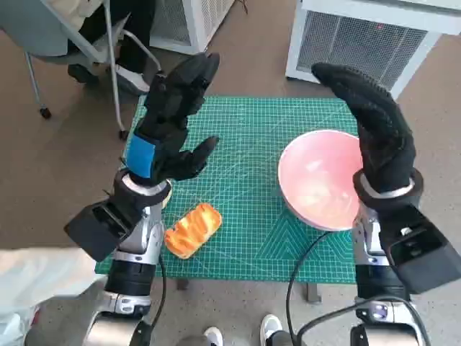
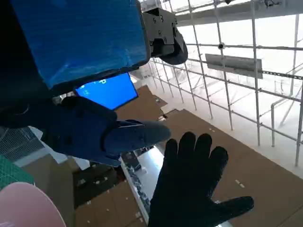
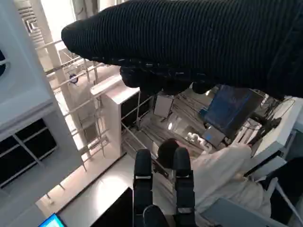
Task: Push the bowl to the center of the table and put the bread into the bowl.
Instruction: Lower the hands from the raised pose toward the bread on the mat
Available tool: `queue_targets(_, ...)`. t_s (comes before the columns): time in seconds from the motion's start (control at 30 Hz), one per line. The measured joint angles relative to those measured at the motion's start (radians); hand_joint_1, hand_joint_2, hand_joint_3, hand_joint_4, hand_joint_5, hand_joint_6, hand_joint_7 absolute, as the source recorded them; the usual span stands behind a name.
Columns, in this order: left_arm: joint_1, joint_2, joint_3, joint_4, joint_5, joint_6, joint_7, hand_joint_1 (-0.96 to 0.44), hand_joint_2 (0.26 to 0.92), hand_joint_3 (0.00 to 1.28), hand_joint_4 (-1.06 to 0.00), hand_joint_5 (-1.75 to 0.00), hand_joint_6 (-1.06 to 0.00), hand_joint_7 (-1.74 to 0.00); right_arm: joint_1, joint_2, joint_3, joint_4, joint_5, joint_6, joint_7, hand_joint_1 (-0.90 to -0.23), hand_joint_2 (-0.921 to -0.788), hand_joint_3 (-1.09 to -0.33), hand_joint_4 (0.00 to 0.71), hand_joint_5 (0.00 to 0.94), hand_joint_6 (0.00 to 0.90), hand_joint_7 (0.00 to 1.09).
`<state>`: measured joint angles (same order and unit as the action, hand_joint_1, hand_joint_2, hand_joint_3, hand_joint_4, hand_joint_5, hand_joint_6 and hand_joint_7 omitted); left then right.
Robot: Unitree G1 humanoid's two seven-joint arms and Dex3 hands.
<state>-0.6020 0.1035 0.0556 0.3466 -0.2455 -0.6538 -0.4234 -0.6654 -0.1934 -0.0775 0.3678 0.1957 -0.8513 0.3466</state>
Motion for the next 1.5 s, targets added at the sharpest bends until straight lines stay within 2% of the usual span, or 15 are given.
queue_targets(0.67,0.007,-0.016,0.0,-0.001,-0.005,0.002,0.0,-0.45,0.921,0.43,-0.22,0.0,-0.03,-0.57,0.006,-0.001,-0.008,0.0,-0.001,-0.002,0.0,-0.543,-0.921,-0.769,0.271,0.002,0.21,0.25)
queue_targets(0.87,0.008,-0.021,0.0,-0.002,-0.005,0.005,0.001,-0.46,0.921,0.43,-0.22,0.0,-0.03,-0.57,0.02,-0.025,-0.031,0.005,0.001,-0.013,0.002,-0.529,-0.921,-0.775,0.268,0.0,0.206,0.25)
queue_targets(0.97,0.013,-0.021,0.002,-0.004,-0.006,0.006,0.001,-0.46,0.921,0.43,-0.21,0.0,-0.03,-0.57,0.022,-0.047,-0.056,0.028,0.005,-0.031,0.002,-0.527,-0.921,-0.78,0.273,0.003,0.195,0.25)
queue_targets(1.1,0.02,-0.021,0.006,-0.004,-0.01,0.008,0.001,-0.45,0.921,0.43,-0.21,0.0,-0.03,-0.57,0.022,-0.083,-0.111,0.095,0.002,-0.064,-0.011,-0.519,-0.921,-0.79,0.271,0.002,0.181,0.24)
queue_targets(1.2,0.023,-0.02,0.01,-0.005,-0.014,0.01,-0.001,-0.46,0.921,0.42,-0.21,0.0,-0.02,-0.57,0.02,-0.11,-0.157,0.164,-0.001,-0.083,-0.04,-0.522,-0.921,-0.791,0.269,0.0,0.178,0.24)
queue_targets(1.3,0.026,-0.019,0.015,-0.006,-0.022,0.012,-0.001,-0.46,0.921,0.42,-0.21,0.0,-0.02,-0.57,0.02,-0.132,-0.201,0.233,0.0,-0.087,-0.07,-0.531,-0.921,-0.762,0.269,0.001,0.194,0.25)
queue_targets(1.5,0.031,-0.018,0.023,-0.006,-0.035,0.018,-0.003,-0.46,0.921,0.42,-0.21,0.0,-0.02,-0.56,0.012,-0.171,-0.262,0.4,-0.003,-0.085,-0.134,-0.547,-0.921,-0.734,0.272,0.003,0.207,0.25)
